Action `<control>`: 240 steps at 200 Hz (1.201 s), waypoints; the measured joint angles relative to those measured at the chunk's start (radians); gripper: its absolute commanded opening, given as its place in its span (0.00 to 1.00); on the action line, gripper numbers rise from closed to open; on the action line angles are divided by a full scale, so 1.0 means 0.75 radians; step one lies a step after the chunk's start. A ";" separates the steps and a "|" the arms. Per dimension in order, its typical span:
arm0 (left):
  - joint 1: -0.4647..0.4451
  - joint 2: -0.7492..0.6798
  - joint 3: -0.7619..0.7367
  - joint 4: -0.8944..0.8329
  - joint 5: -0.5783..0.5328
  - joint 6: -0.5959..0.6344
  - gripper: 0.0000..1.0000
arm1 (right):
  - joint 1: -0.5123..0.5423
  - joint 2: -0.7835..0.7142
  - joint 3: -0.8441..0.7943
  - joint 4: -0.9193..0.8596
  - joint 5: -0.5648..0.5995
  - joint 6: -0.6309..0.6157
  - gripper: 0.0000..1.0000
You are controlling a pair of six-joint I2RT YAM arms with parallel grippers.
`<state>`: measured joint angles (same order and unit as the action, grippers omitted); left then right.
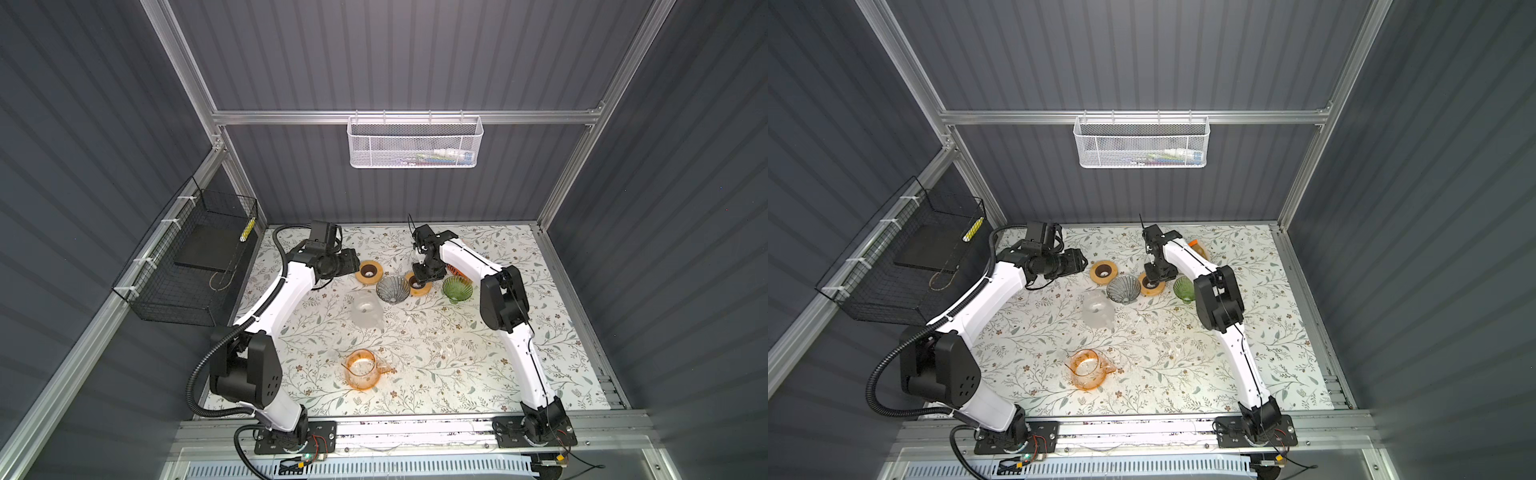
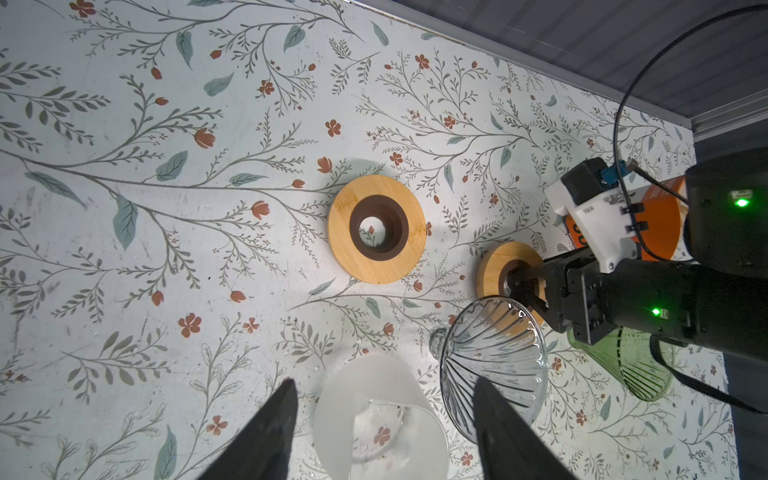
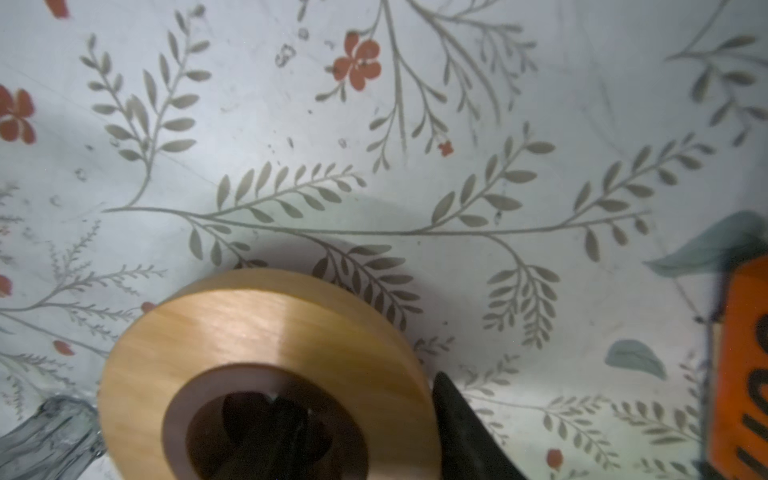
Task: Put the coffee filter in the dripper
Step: 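Grip the bamboo stand through its hole and lift it with the right gripper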
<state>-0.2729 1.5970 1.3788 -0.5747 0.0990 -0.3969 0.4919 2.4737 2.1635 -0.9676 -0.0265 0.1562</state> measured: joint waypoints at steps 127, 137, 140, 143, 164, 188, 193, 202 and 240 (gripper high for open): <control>0.000 -0.061 0.000 -0.002 -0.001 0.000 0.67 | -0.001 -0.027 0.015 -0.017 0.041 0.006 0.23; 0.000 -0.079 0.000 -0.003 -0.001 0.000 0.67 | -0.005 -0.048 0.015 -0.017 0.042 0.012 0.23; 0.000 -0.085 0.000 -0.004 -0.001 0.000 0.67 | -0.006 -0.057 0.015 -0.017 0.043 0.014 0.23; 0.000 -0.091 0.000 -0.006 -0.001 0.000 0.67 | -0.007 -0.063 0.015 -0.017 0.042 0.016 0.23; 0.000 -0.126 0.000 -0.015 -0.003 0.000 0.67 | -0.015 -0.136 0.015 -0.018 0.045 0.022 0.23; 0.000 -0.169 0.000 -0.034 -0.012 -0.001 0.67 | -0.018 -0.227 0.015 -0.020 0.054 0.022 0.23; 0.000 -0.177 0.000 -0.039 -0.013 -0.001 0.67 | -0.018 -0.243 0.015 -0.021 0.055 0.022 0.23; 0.000 -0.193 0.000 -0.049 -0.016 -0.002 0.67 | -0.018 -0.275 0.012 -0.022 0.060 0.022 0.23; 0.000 -0.272 -0.011 -0.091 -0.036 -0.011 0.67 | -0.017 -0.415 -0.063 -0.031 0.052 0.025 0.23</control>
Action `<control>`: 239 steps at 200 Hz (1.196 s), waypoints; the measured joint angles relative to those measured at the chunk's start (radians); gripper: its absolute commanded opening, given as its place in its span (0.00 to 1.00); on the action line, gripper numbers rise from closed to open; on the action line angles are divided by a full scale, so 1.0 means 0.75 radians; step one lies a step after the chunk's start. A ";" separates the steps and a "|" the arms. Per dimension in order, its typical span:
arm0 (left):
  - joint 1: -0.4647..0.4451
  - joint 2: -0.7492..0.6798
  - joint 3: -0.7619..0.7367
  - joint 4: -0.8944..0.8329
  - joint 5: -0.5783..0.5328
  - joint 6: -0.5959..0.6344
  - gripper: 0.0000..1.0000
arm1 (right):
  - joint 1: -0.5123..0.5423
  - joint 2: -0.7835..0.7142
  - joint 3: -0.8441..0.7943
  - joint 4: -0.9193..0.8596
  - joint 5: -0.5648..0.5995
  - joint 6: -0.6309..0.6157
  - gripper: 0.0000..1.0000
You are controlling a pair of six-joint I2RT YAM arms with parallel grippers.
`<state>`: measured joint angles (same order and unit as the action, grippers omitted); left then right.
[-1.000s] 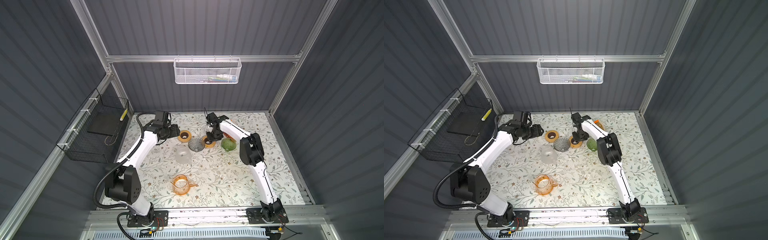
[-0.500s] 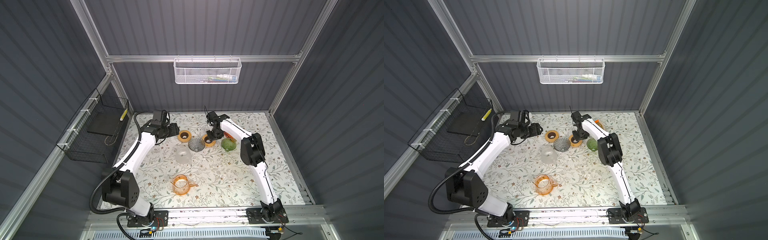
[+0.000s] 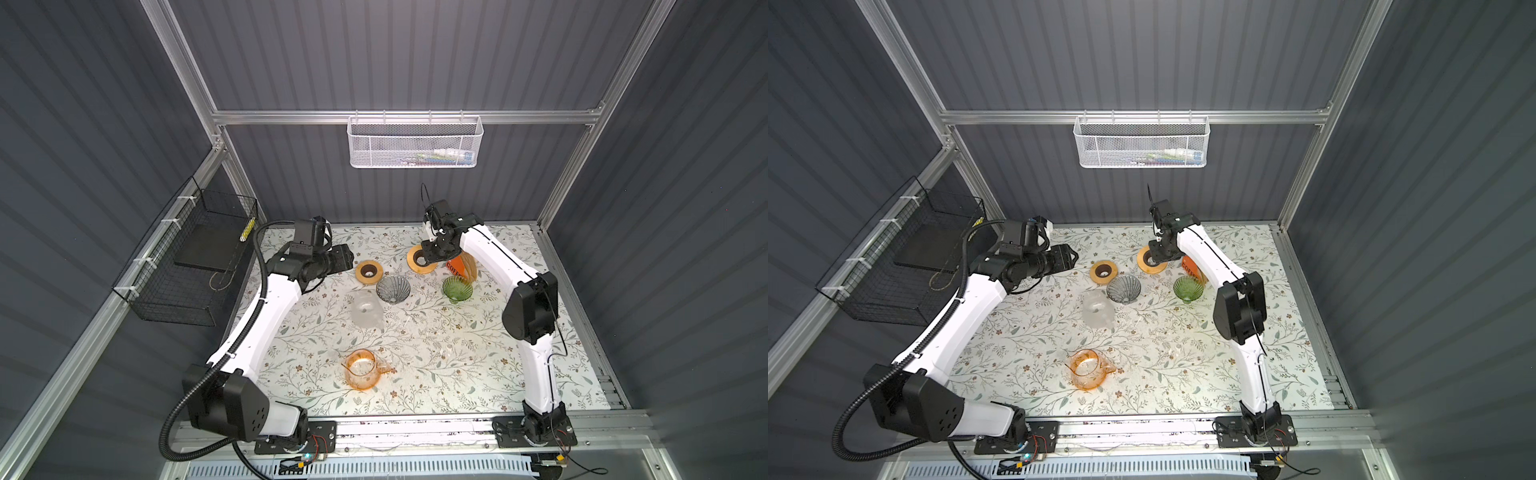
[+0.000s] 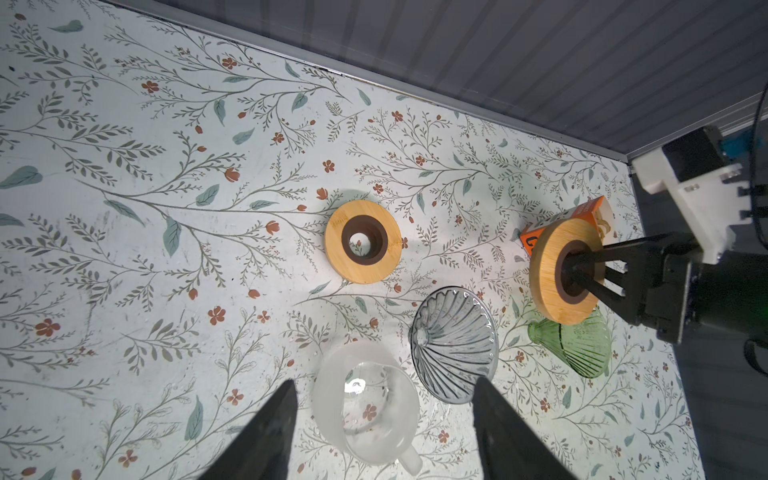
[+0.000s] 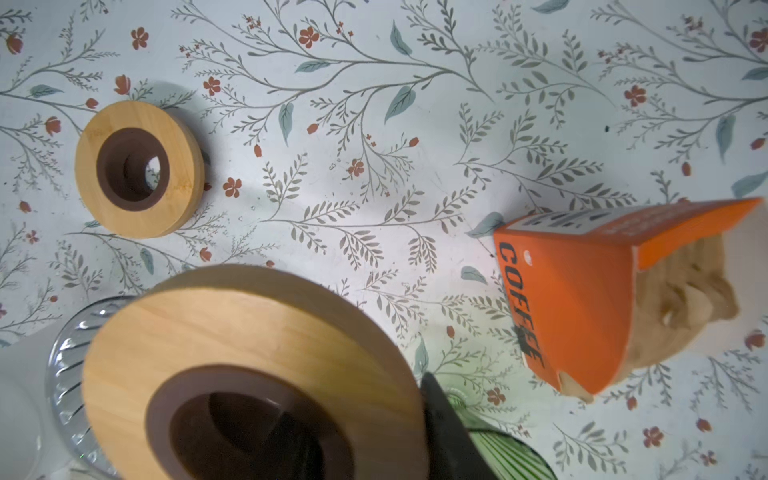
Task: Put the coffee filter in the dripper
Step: 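Carry the bamboo stand toward the robot and set it on the orange pitcher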
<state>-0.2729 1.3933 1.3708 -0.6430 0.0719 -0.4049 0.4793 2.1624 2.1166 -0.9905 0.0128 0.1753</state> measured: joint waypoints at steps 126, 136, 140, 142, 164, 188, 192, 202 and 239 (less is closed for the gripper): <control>0.000 -0.299 -0.102 -0.353 -0.101 -0.050 0.65 | 0.420 -0.417 -0.298 -0.030 -0.012 0.004 0.22; 0.000 -0.326 -0.124 -0.381 -0.105 -0.059 0.65 | 0.467 -0.433 -0.314 -0.034 -0.018 0.010 0.22; 0.000 -0.334 -0.132 -0.393 -0.107 -0.061 0.65 | 0.483 -0.439 -0.318 -0.036 -0.019 0.012 0.22; 0.000 -0.339 -0.136 -0.398 -0.107 -0.062 0.65 | 0.489 -0.440 -0.320 -0.036 -0.020 0.013 0.22; 0.000 -0.370 -0.163 -0.474 -0.132 -0.080 0.64 | 0.579 -0.454 -0.336 -0.038 -0.039 0.036 0.22; 0.000 -0.382 -0.168 -0.544 -0.192 -0.106 0.64 | 0.657 -0.454 -0.361 -0.037 -0.064 0.066 0.22; 0.000 -0.387 -0.172 -0.549 -0.200 -0.110 0.64 | 0.669 -0.454 -0.368 -0.037 -0.069 0.071 0.22; 0.000 -0.396 -0.187 -0.561 -0.218 -0.116 0.64 | 0.690 -0.453 -0.378 -0.038 -0.076 0.079 0.22; 0.000 -0.407 -0.248 -0.582 -0.262 -0.145 0.64 | 0.750 -0.451 -0.390 -0.037 -0.094 0.110 0.21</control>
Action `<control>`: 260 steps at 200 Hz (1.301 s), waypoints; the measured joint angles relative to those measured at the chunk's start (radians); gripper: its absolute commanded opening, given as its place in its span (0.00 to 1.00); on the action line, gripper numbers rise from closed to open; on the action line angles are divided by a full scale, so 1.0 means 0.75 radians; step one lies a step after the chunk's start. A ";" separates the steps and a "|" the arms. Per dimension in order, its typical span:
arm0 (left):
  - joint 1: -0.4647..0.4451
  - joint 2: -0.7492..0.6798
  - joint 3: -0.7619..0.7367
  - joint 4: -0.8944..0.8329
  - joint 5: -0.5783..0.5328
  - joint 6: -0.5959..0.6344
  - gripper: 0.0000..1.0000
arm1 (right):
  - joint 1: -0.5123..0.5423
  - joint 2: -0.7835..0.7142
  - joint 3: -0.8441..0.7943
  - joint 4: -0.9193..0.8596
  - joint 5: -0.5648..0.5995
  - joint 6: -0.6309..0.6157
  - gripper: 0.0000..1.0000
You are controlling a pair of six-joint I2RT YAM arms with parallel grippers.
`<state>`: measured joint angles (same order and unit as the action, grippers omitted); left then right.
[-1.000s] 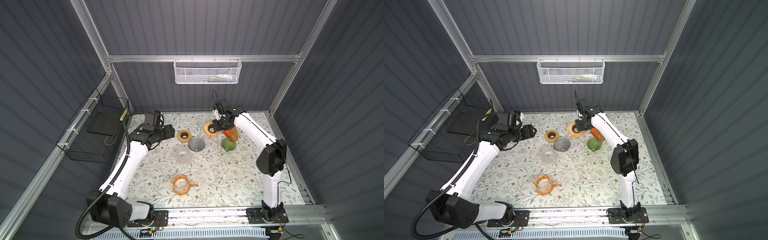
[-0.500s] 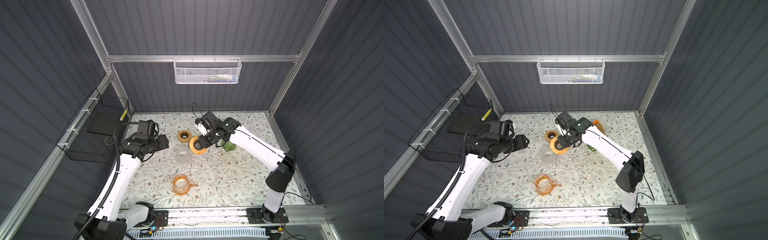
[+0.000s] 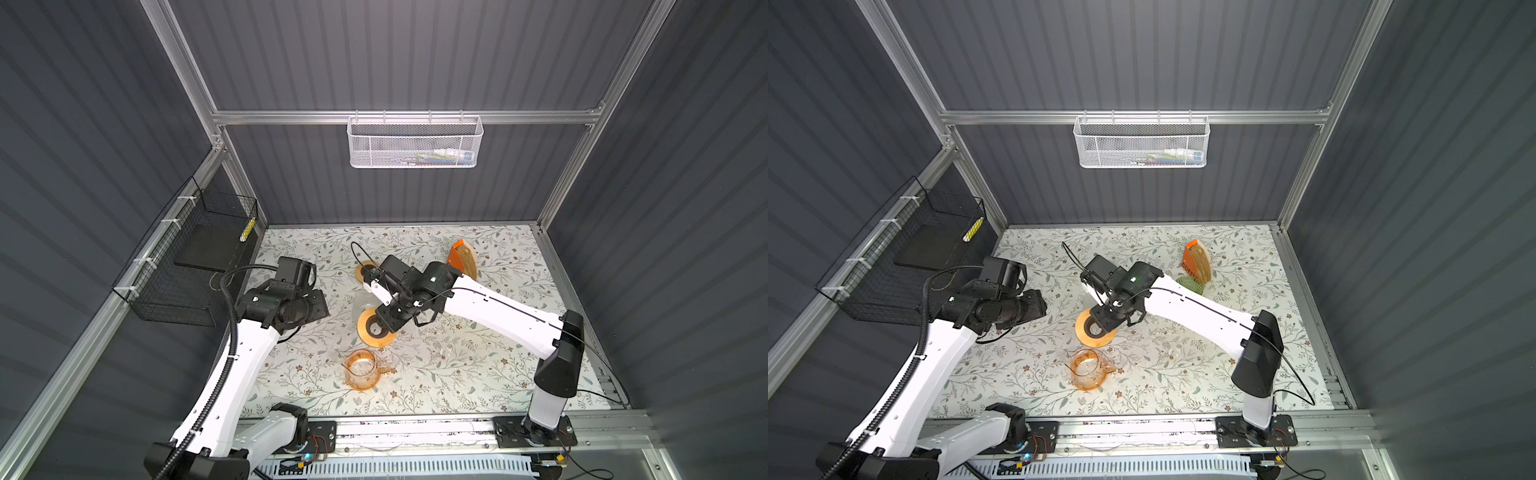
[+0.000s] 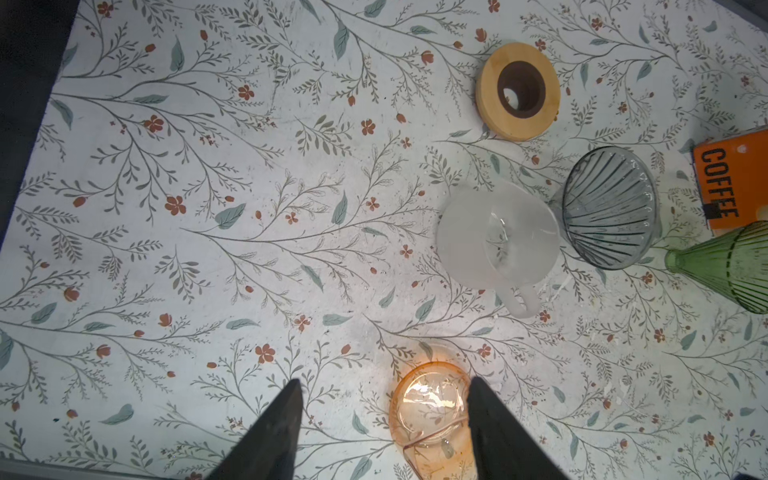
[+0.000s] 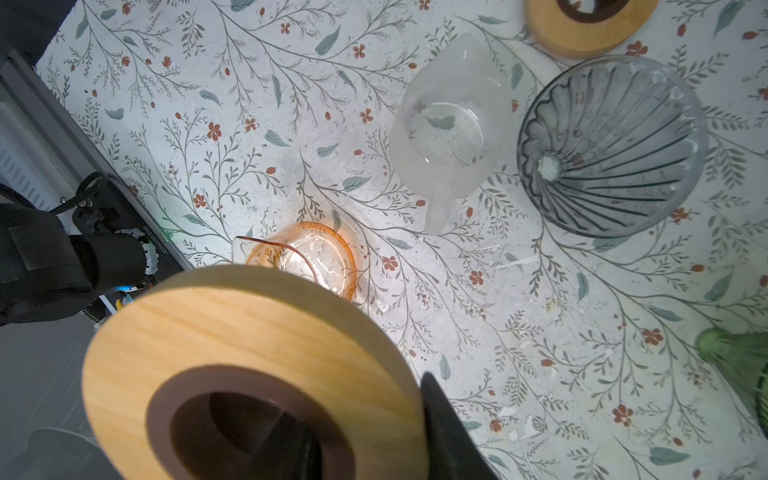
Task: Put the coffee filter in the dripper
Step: 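Carry the bamboo stand toward the robot and set it on the orange pitcher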
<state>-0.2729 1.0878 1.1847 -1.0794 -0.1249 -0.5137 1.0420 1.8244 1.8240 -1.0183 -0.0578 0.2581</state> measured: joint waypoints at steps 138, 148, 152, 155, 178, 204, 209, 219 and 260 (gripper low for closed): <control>0.003 -0.073 -0.093 0.144 -0.049 -0.044 0.65 | 0.136 0.180 -0.072 0.091 -0.080 0.087 0.21; 0.003 -0.081 -0.100 0.151 -0.049 -0.044 0.65 | 0.139 0.182 -0.072 0.098 -0.081 0.095 0.21; 0.003 -0.084 -0.102 0.153 -0.049 -0.044 0.65 | 0.140 0.182 -0.072 0.101 -0.080 0.097 0.21; 0.003 -0.087 -0.104 0.154 -0.049 -0.044 0.65 | 0.141 0.183 -0.072 0.102 -0.080 0.098 0.21; 0.003 -0.106 -0.110 0.155 -0.049 -0.044 0.65 | 0.143 0.197 -0.072 0.107 -0.076 0.101 0.21; 0.003 -0.137 -0.116 0.163 -0.049 -0.044 0.66 | 0.147 0.221 -0.072 0.113 -0.074 0.110 0.21; 0.003 -0.143 -0.118 0.164 -0.050 -0.044 0.66 | 0.148 0.227 -0.072 0.114 -0.074 0.111 0.21; 0.003 -0.154 -0.119 0.164 -0.050 -0.044 0.66 | 0.150 0.242 -0.072 0.118 -0.074 0.115 0.21; 0.003 -0.167 -0.133 0.173 -0.050 -0.044 0.66 | 0.156 0.292 -0.072 0.120 -0.063 0.134 0.22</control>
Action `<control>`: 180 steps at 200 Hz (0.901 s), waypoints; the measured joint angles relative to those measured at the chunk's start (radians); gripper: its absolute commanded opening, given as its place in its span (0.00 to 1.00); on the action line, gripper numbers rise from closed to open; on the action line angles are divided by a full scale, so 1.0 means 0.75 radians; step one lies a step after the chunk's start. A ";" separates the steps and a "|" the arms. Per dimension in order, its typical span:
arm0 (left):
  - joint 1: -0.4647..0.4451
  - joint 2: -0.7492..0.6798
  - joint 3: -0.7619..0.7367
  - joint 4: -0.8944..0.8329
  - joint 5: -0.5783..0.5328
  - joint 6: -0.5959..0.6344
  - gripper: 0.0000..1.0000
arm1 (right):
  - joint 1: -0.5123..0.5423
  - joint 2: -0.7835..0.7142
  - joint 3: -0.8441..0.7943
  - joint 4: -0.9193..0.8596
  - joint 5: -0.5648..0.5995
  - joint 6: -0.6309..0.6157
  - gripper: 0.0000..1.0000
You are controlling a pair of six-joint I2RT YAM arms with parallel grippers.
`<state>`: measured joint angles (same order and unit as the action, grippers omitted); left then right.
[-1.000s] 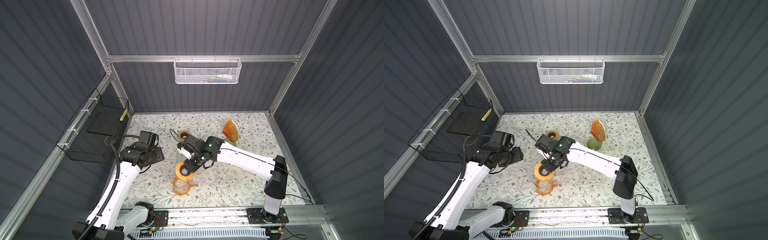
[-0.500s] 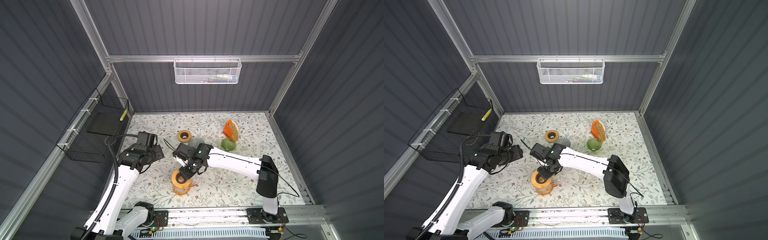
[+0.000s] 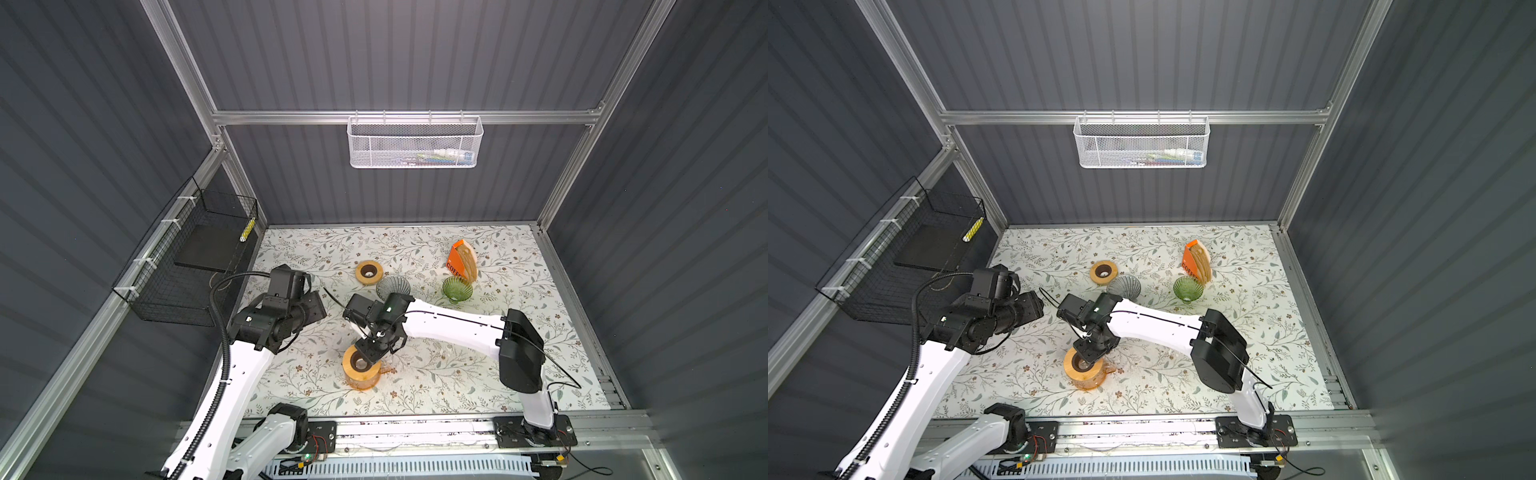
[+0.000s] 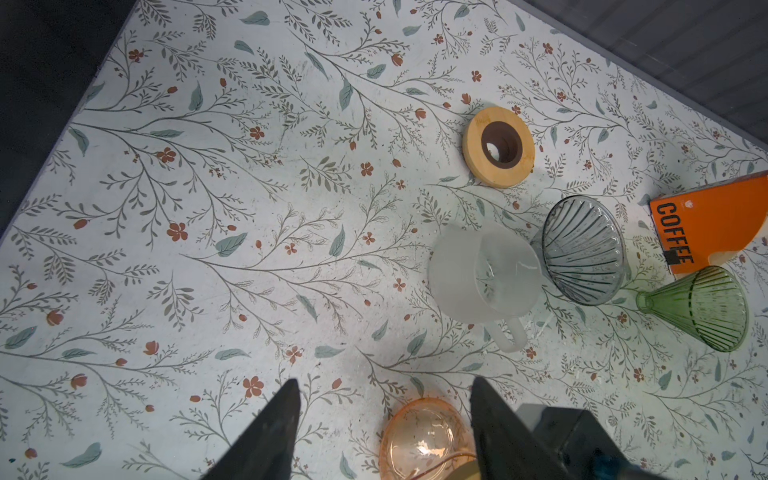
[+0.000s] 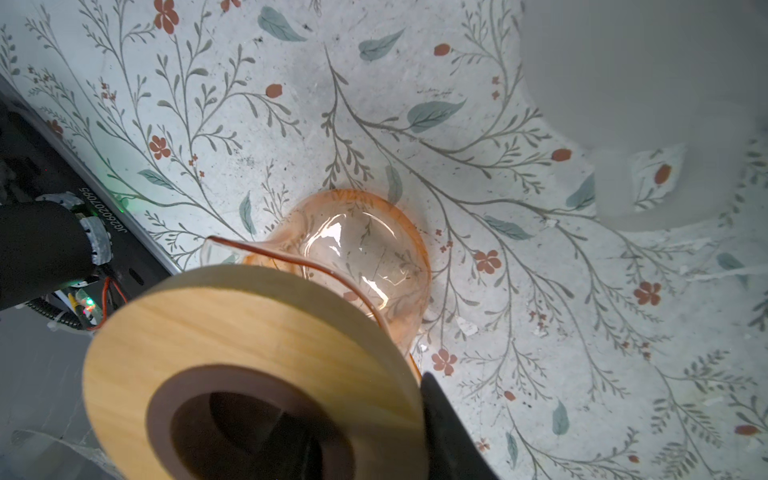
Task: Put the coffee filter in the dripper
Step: 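Carry the bamboo stand toward the robot and set it on the orange pitcher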
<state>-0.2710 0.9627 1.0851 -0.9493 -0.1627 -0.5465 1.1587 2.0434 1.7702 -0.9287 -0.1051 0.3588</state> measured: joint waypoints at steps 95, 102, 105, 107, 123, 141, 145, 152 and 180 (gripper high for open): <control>0.000 -0.020 -0.010 0.010 -0.004 0.001 0.66 | 0.004 0.001 0.014 0.000 0.028 0.008 0.27; 0.000 -0.022 -0.011 0.010 -0.004 0.001 0.66 | 0.004 0.001 0.015 0.000 0.032 0.010 0.27; 0.000 -0.024 -0.011 0.011 -0.004 0.001 0.66 | 0.004 0.001 0.016 -0.001 0.033 0.010 0.27; 0.000 -0.024 -0.012 0.011 -0.004 0.001 0.66 | 0.004 0.001 0.016 -0.001 0.034 0.010 0.27; 0.000 -0.030 -0.015 0.011 -0.004 0.001 0.66 | 0.004 0.009 0.028 -0.005 0.037 0.011 0.27; 0.000 -0.034 -0.019 0.010 -0.004 0.001 0.66 | 0.004 0.020 0.043 -0.006 0.041 0.011 0.27; 0.000 -0.034 -0.019 0.010 -0.004 0.001 0.66 | 0.005 0.023 0.045 -0.007 0.042 0.011 0.27; 0.000 -0.035 -0.019 0.010 -0.004 0.001 0.66 | 0.005 0.028 0.050 -0.008 0.045 0.011 0.28; 0.000 -0.040 -0.019 0.010 -0.004 0.001 0.66 | 0.009 0.047 0.056 -0.010 0.051 0.011 0.29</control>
<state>-0.2710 0.9329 1.0710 -0.9417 -0.1658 -0.5461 1.1652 2.0789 1.8122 -0.9363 -0.0669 0.3668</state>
